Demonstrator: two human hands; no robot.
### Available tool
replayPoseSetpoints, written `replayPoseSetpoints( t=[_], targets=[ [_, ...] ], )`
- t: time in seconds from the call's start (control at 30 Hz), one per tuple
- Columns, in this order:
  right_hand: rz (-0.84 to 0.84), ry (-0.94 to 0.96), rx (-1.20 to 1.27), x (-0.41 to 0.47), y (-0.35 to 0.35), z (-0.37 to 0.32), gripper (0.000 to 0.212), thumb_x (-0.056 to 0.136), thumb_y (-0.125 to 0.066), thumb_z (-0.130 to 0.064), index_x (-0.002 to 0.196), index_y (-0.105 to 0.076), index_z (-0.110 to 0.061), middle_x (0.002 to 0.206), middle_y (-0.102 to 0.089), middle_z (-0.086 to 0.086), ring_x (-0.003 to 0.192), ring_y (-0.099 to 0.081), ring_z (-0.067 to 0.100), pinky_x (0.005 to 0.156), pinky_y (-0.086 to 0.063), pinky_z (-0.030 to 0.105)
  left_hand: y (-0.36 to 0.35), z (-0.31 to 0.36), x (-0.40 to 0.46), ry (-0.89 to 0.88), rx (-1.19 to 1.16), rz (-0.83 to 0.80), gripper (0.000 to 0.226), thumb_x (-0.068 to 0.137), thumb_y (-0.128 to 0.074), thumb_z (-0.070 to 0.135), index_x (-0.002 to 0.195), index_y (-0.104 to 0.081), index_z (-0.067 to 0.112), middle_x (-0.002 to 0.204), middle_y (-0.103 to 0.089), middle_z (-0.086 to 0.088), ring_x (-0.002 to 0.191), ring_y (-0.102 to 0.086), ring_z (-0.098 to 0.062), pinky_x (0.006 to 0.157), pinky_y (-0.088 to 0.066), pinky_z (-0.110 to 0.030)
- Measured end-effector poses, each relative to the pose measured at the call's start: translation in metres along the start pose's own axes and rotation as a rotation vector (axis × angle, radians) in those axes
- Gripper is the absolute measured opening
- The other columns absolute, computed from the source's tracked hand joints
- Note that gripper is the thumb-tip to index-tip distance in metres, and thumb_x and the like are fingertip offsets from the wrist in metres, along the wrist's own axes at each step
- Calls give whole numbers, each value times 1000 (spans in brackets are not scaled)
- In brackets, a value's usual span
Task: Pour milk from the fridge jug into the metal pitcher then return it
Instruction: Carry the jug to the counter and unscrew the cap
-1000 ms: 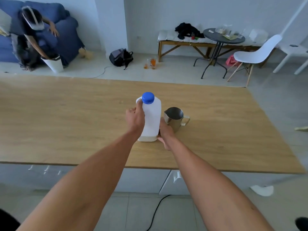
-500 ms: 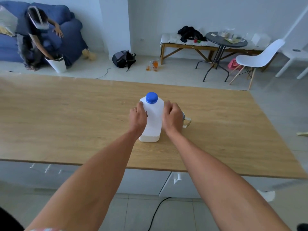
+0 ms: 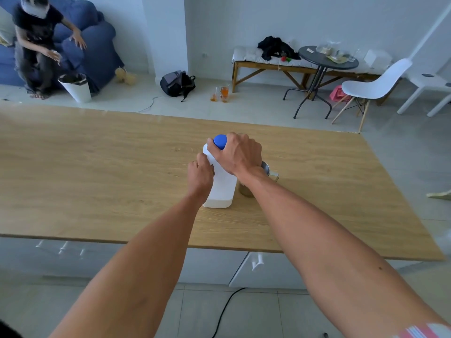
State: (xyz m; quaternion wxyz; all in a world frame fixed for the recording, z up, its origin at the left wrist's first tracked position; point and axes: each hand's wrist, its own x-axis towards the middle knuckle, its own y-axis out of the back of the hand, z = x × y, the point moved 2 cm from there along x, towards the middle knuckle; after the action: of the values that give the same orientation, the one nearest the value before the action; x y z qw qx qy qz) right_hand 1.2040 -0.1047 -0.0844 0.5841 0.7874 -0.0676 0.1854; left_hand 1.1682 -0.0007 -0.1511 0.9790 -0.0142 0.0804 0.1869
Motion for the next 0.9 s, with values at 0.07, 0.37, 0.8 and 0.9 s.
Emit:
replayPoseSetpoints(
  t=[0.07,0.37,0.8,0.9],
  targets=[
    [-31,57,5,4,1,3,57,96,-50,-67,75,-55,-14,71,-56,2,60,-52,28,59,-32,31,0,0,1,0,22,13,33,95,-32,22,63,-24,20,58,-27,1,54,-21,-14,49,-22,-29],
    [-99,162,40,13,-1,8,59,97,-51,-60,61,-40,-16,56,-40,-3,55,-47,27,55,-29,31,-5,-2,3,6,-24,50,33,96,-32,15,64,-26,17,61,-26,-3,56,-21,-15,45,-22,-27],
    [-50,283,136,15,-5,17,54,84,-32,-65,80,-44,-13,74,-50,3,58,-45,27,57,-31,31,-6,-3,4,2,-16,52,31,95,-32,17,65,-24,18,62,-26,-1,58,-21,-16,49,-22,-31],
    [-63,410,166,14,-3,23,42,89,-35,-55,89,-40,-13,89,-44,3,69,-41,25,59,-33,33,-6,0,2,17,-3,70,33,98,-32,14,65,-25,18,63,-28,0,62,-23,-18,54,-24,-33]
  ],
)
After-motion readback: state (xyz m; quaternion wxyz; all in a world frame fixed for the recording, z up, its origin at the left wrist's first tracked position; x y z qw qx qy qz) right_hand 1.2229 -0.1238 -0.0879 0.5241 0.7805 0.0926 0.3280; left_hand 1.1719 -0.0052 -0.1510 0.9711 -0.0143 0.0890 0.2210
